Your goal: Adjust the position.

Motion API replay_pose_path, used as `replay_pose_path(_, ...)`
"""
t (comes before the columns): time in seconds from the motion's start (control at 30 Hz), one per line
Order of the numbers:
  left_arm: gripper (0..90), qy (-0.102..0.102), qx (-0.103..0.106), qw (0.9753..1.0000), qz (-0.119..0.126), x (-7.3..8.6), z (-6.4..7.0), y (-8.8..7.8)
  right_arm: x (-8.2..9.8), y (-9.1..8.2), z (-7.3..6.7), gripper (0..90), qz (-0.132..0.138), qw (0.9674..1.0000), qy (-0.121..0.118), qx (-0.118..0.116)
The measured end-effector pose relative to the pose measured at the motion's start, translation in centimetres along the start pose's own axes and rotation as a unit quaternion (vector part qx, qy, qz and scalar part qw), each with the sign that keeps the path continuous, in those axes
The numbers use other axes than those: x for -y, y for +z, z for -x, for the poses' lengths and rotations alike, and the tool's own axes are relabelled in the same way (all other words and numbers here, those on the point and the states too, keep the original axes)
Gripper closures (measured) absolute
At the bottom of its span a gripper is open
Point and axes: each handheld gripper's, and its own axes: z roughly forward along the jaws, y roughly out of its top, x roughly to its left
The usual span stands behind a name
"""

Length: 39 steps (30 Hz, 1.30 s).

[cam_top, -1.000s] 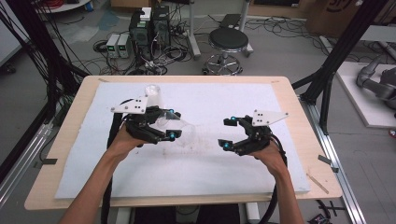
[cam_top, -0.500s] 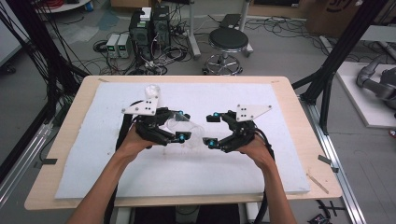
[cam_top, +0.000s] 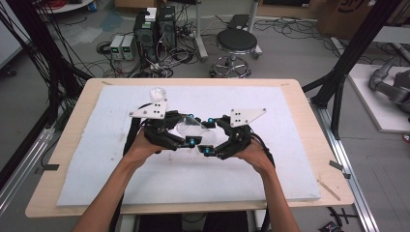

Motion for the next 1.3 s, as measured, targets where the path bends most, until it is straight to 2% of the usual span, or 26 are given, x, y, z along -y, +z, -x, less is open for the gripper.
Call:
replay_pose_path(0.3, 37.1, 0.001, 0.002, 1.0000, -0.001, 0.0, 0.0, 0.2, 0.0, 0.4, -0.1, 19.2, -0.003, 1.0000, -0.008, -0.001)
replay_pose_path(0.33, 37.6, 0.002, 0.001, 1.0000, -0.002, 0.0, 0.0, 0.2, -0.1, 0.4, -0.2, 23.7, -0.004, 0.9999, -0.012, -0.002)
replay_pose_path(0.43, 38.6, 0.002, 0.002, 1.0000, -0.003, 0.0, 0.0, 0.1, -0.2, 0.4, -0.4, 29.5, -0.005, 0.9997, -0.026, -0.004)
replay_pose_path(0.6, 38.9, 0.006, 0.002, 1.0000, -0.006, 0.0, 0.0, 0.0, -0.2, 0.4, -0.6, 33.5, -0.008, 0.9993, -0.037, -0.001)
replay_pose_path(0.67, 38.3, 0.005, 0.003, 1.0000, -0.005, 0.0, 0.0, 0.0, -0.3, 0.4, -0.6, 34.0, -0.009, 0.9993, -0.035, -0.002)
replay_pose_path(0.73, 35.2, 0.005, 0.004, 1.0000, -0.006, 0.0, 0.1, 0.0, -0.2, 0.4, -0.6, 34.0, -0.011, 0.9993, -0.037, -0.005)
replay_pose_path(0.83, 16.2, 0.001, -0.010, 0.9999, -0.003, 0.0, 0.2, 0.0, -0.2, 0.4, -0.6, 34.4, -0.019, 0.9992, -0.035, -0.003)
replay_pose_path(0.87, 13.3, 0.001, -0.011, 0.9999, -0.005, 0.0, 0.2, 0.0, -0.2, 0.4, -0.6, 34.5, -0.021, 0.9992, -0.035, -0.002)
replay_pose_path(1.17, 11.1, 0.002, -0.017, 0.9997, -0.016, -0.1, 0.3, -0.4, -0.1, 0.4, -0.5, 34.4, -0.031, 0.9989, -0.035, 0.003)
replay_pose_path(1.23, 11.1, 0.003, -0.019, 0.9995, -0.025, -0.1, 0.4, -0.5, -0.1, 0.4, -0.6, 34.4, -0.035, 0.9988, -0.035, 0.002)
replay_pose_path(1.3, 11.1, 0.012, -0.029, 0.9979, -0.057, -0.3, 0.4, -0.9, -0.2, 0.4, -0.6, 34.5, -0.052, 0.9978, -0.040, 0.010)
